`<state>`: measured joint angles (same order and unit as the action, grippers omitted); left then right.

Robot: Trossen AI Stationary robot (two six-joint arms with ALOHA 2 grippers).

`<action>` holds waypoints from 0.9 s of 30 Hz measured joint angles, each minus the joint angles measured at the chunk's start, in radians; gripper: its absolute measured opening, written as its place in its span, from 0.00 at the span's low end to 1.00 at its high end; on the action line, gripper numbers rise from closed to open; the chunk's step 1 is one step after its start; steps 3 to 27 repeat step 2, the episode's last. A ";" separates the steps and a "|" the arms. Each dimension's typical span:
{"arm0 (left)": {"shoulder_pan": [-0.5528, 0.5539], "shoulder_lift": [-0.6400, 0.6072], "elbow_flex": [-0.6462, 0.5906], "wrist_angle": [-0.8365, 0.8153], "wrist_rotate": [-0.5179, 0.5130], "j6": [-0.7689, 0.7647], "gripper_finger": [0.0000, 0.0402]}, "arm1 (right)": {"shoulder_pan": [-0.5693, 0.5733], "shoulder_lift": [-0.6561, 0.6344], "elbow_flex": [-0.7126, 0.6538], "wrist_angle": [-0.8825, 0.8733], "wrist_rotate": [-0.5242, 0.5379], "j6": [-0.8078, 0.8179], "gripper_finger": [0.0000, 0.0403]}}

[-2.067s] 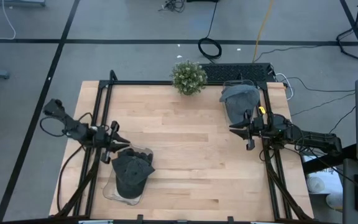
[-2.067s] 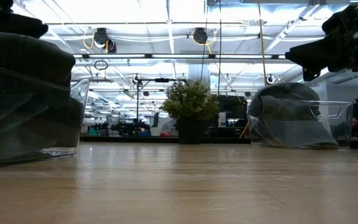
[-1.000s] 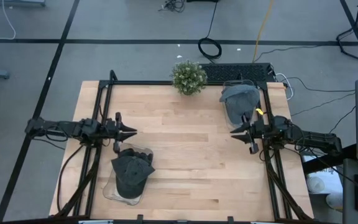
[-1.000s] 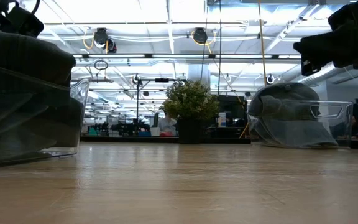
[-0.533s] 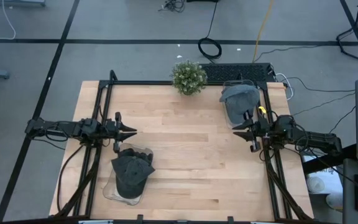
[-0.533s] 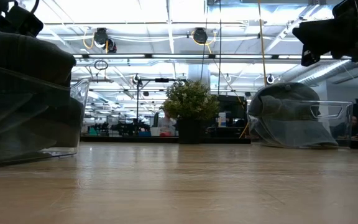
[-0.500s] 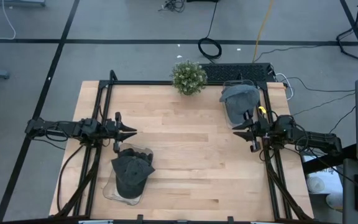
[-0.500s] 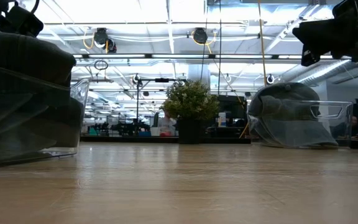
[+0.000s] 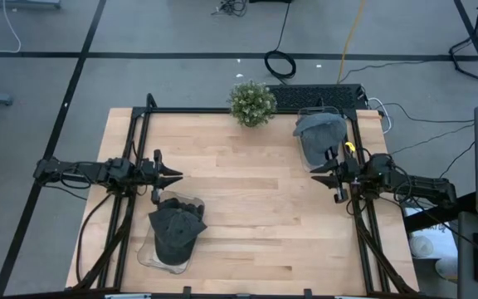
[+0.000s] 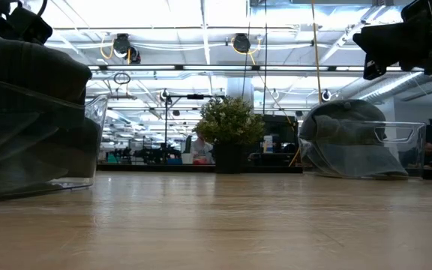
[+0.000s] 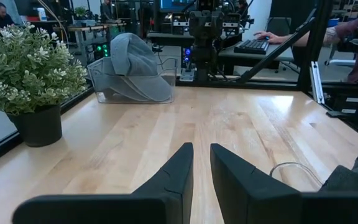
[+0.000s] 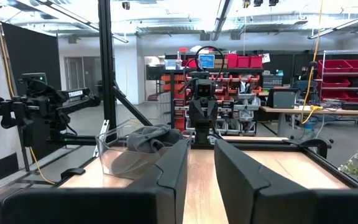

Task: Pick & Place hat
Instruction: Return to Home Position

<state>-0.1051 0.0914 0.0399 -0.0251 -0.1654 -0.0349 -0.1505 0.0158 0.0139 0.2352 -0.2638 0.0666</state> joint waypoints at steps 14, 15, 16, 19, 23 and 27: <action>0.000 0.000 0.000 0.000 0.000 0.000 0.16 | 0.000 0.000 0.000 0.000 0.000 0.000 0.17; 0.000 0.000 0.000 0.000 0.000 0.000 0.16 | 0.000 0.000 0.000 0.000 0.000 0.000 0.17; 0.000 0.000 0.000 0.000 0.000 0.000 0.16 | 0.000 0.000 0.000 0.000 0.000 0.000 0.17; 0.000 0.000 0.000 0.000 0.000 0.000 0.16 | 0.000 0.000 0.000 0.000 0.000 0.000 0.17; 0.000 0.000 0.000 0.000 0.000 0.000 0.16 | 0.000 0.000 0.000 0.000 0.000 0.000 0.17; 0.000 0.000 0.000 0.000 0.000 0.000 0.16 | 0.000 0.000 0.000 0.000 0.000 0.000 0.17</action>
